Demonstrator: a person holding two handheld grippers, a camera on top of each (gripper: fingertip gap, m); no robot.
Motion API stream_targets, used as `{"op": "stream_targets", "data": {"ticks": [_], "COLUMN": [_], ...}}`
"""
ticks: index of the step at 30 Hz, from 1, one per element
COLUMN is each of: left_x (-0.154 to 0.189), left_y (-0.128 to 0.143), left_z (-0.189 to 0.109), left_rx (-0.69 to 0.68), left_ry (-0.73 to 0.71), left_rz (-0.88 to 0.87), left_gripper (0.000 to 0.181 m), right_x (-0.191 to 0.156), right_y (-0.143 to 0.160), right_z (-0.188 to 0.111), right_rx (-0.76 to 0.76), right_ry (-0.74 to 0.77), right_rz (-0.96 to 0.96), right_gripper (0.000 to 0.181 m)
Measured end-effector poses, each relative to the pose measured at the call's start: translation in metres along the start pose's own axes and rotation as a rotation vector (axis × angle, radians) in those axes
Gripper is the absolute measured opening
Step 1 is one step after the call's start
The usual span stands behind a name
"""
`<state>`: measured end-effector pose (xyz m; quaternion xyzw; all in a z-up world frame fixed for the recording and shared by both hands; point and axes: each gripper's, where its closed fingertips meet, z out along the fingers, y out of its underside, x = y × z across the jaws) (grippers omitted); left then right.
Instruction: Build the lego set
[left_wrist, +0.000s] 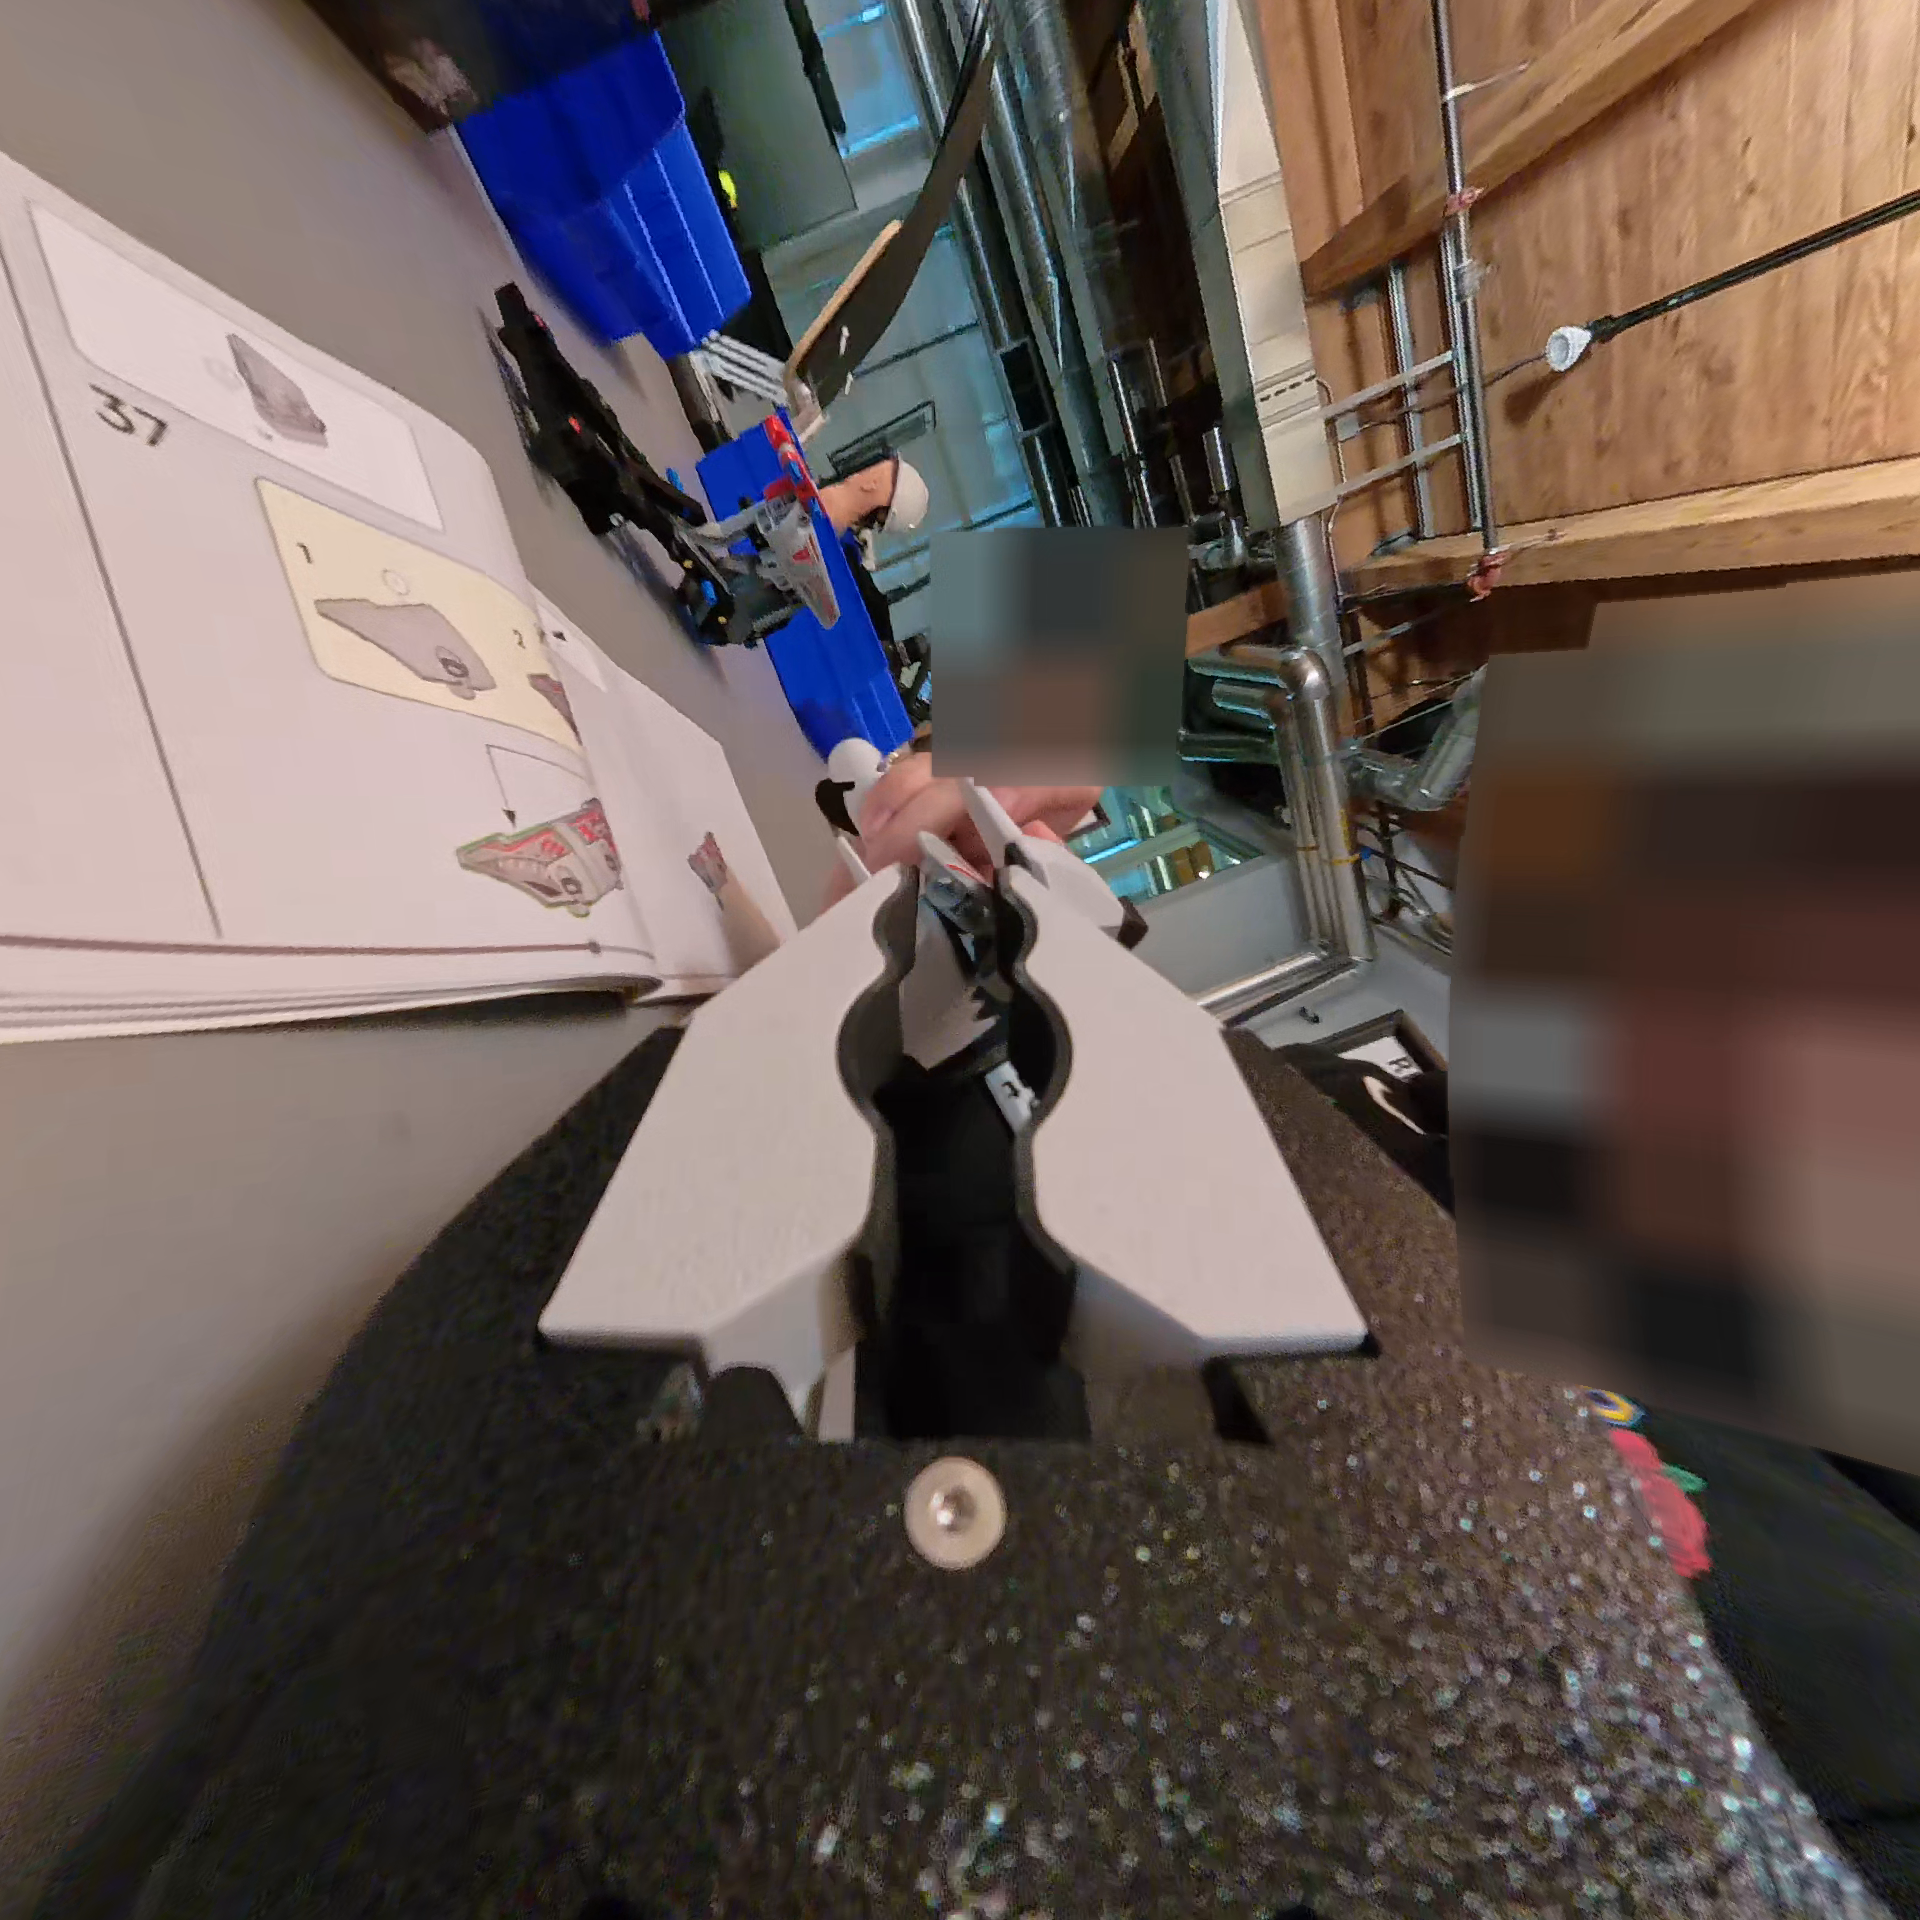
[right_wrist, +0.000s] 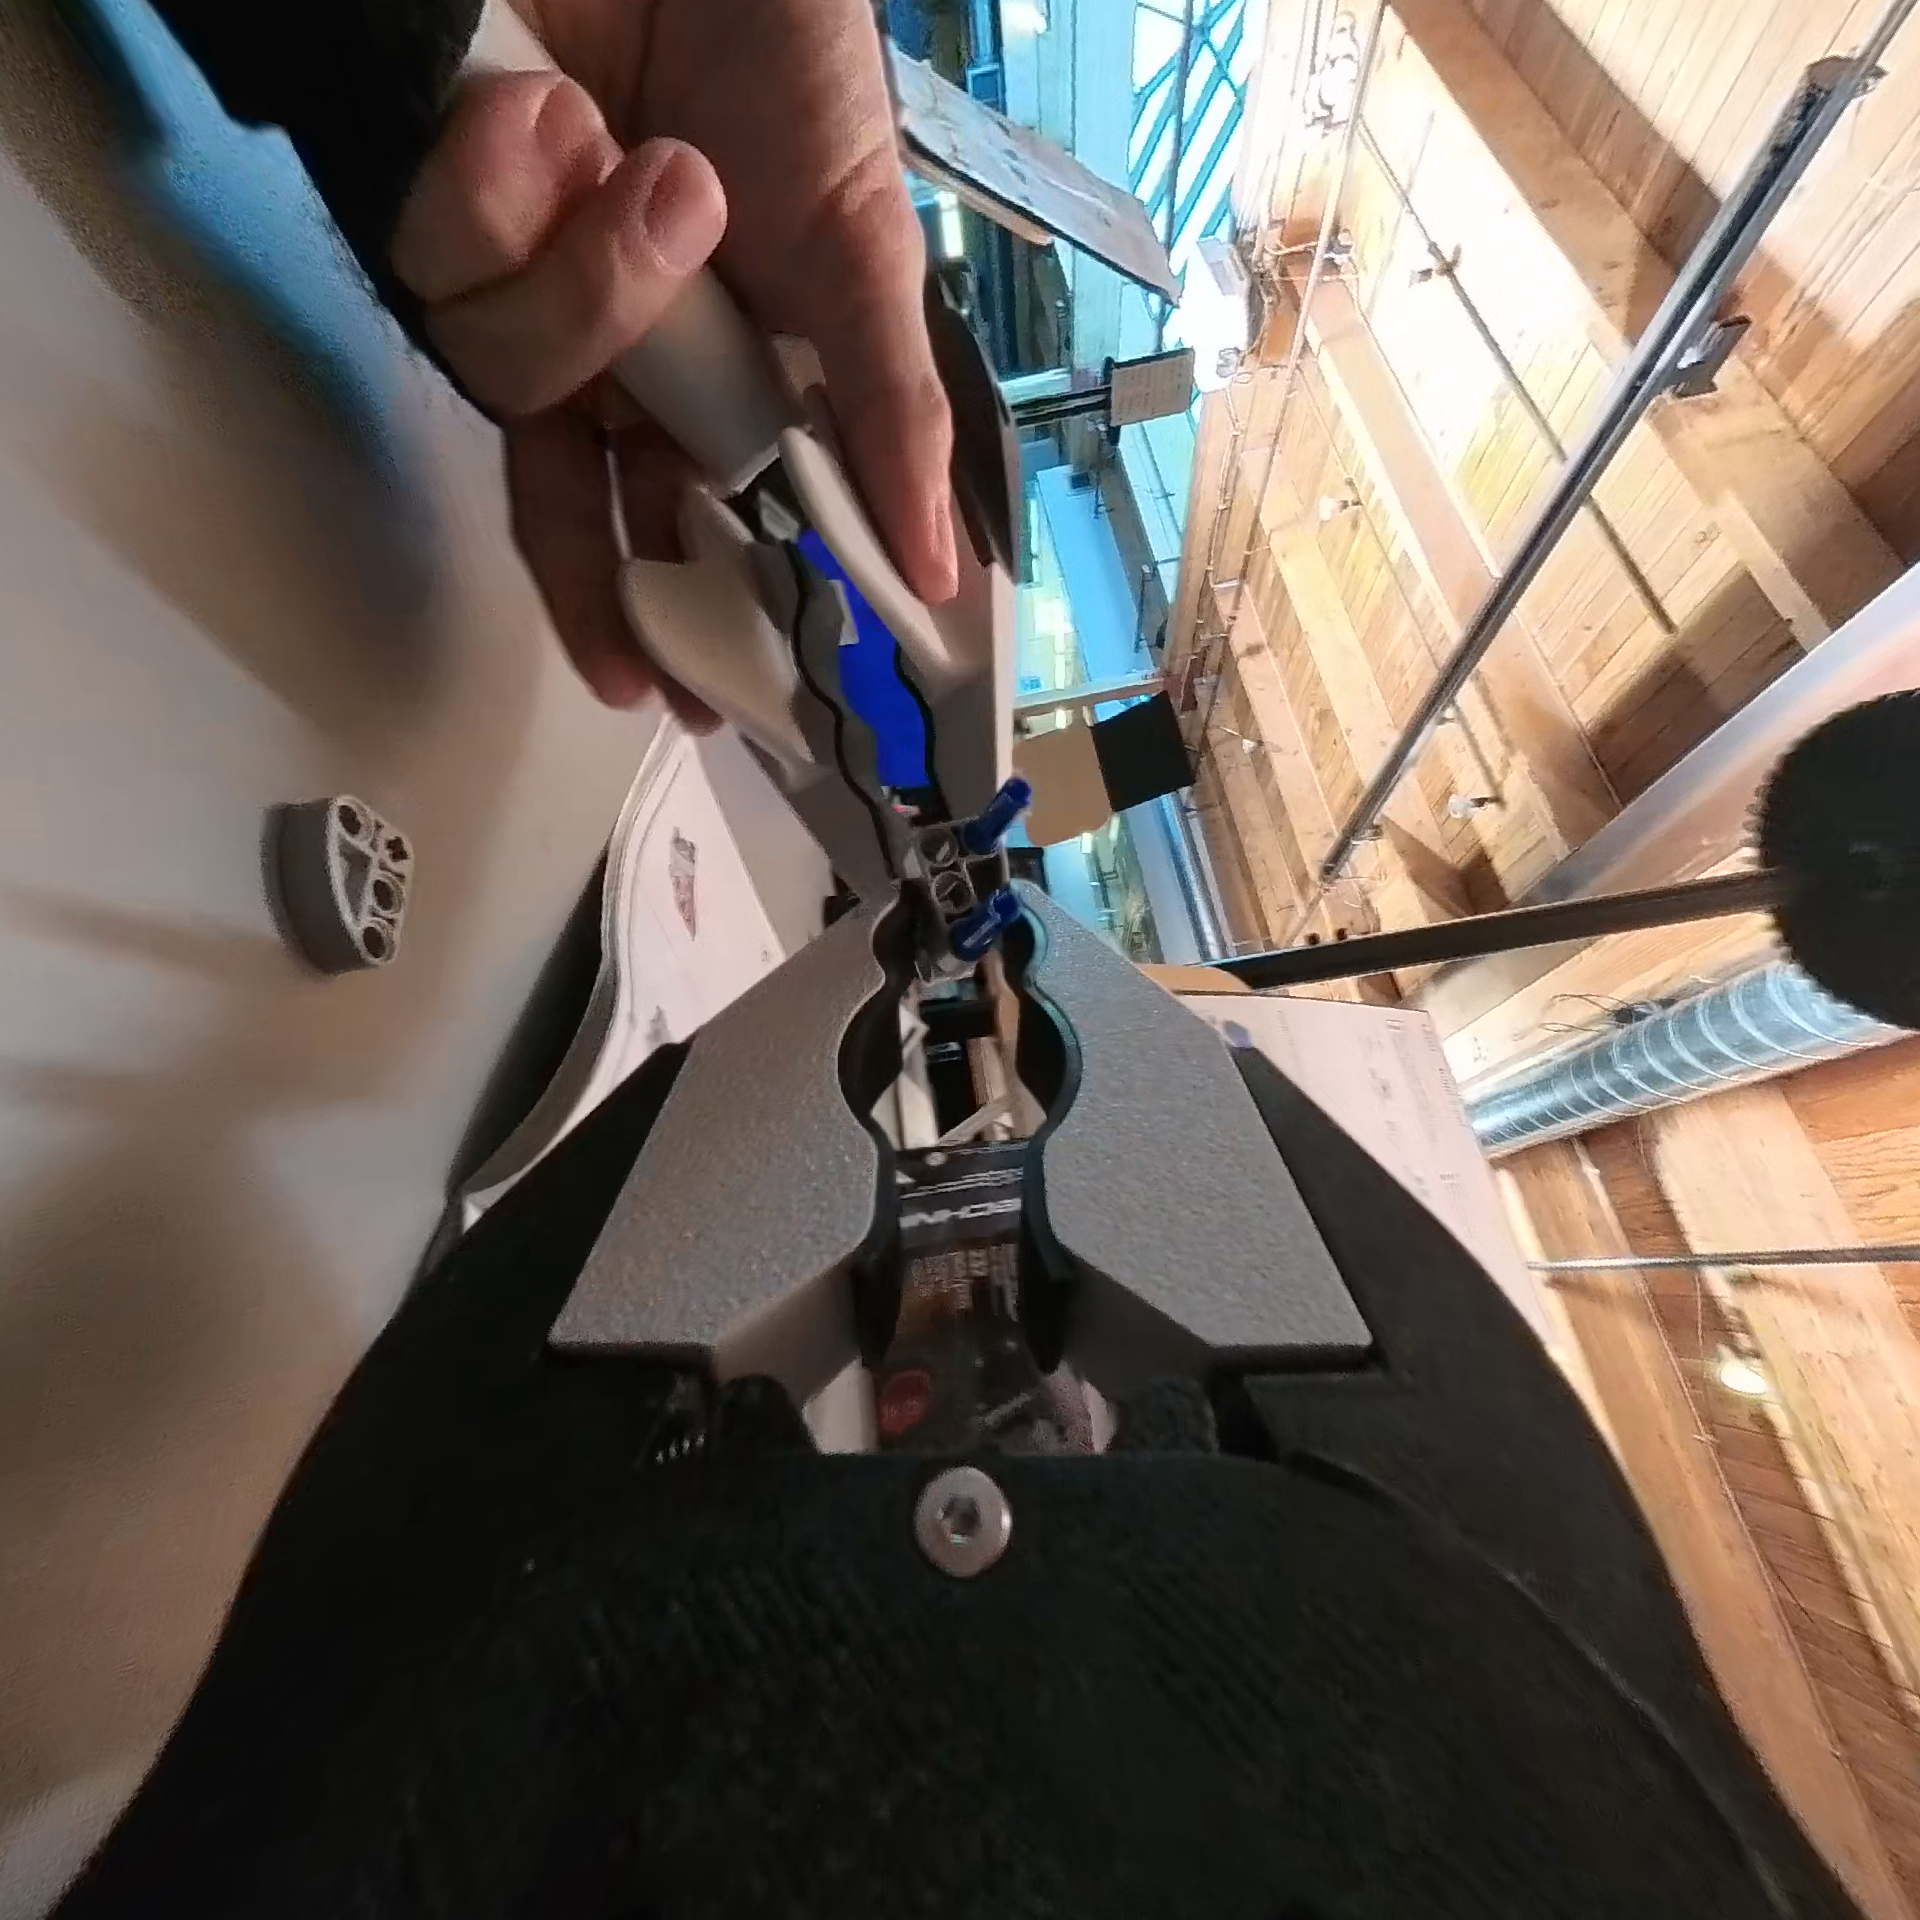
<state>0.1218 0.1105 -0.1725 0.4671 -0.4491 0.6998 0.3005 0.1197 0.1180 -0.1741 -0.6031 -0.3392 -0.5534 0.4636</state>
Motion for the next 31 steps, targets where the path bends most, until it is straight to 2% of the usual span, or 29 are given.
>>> {"op": "stream_targets", "data": {"ticks": [1, 3, 6, 9, 10, 13, 17, 20, 24, 27, 31], "left_x": [-0.002, -0.006, 0.003, 0.002, 0.0, -0.003, -0.003, -0.004, -0.004, -0.002, -0.002], "left_y": [-0.001, -0.007, -0.015, -0.012, -0.009, 0.005, 0.025, 0.032, 0.034, 0.038, 0.042], "left_z": [-0.001, -0.005, -0.014, -0.019, -0.02, -0.021, -0.012, -0.003, 0.001, 0.003, 0.0], "left_rx": [0.009, 0.052, 0.09, 0.061, 0.032, -0.081, -0.247, -0.288, -0.299, -0.317, -0.338], "left_ry": [-0.022, -0.085, -0.085, -0.127, -0.152, -0.227, -0.286, -0.297, -0.286, -0.269, -0.27], "left_rz": [0.046, 0.168, 0.256, 0.347, 0.386, 0.595, 0.884, 0.937, 1.0, 1.049, 1.076], "left_gripper": [0.009, 0.006, 0.005, 0.004, 0.004, 0.004, 0.004, 0.005, 0.004, 0.004, 0.004], "right_x": [-0.005, -0.014, -0.016, -0.02, -0.023, -0.025, -0.008, -0.013, -0.033, -0.04, -0.045], "right_y": [0.0, 0.0, -0.01, -0.008, -0.009, -0.016, -0.017, -0.007, -0.009, -0.011, -0.018], "right_z": [0.001, 0.001, -0.003, -0.003, -0.005, -0.016, -0.027, -0.029, -0.031, -0.028, -0.025], "right_rx": [0.007, 0.016, 0.089, 0.097, 0.108, 0.147, 0.173, 0.111, 0.086, 0.076, 0.099], "right_ry": [-0.027, -0.083, -0.143, -0.192, -0.233, -0.409, -0.546, -0.633, -0.75, -0.763, -0.771], "right_rz": [0.022, 0.048, 0.118, 0.198, 0.235, 0.501, 0.891, 1.068, 1.112, 1.067, 0.994], "right_gripper": [0.015, 0.02, 0.03, 0.025, 0.03, 0.043, 0.032, 0.03, 0.02, 0.021, 0.013]}}
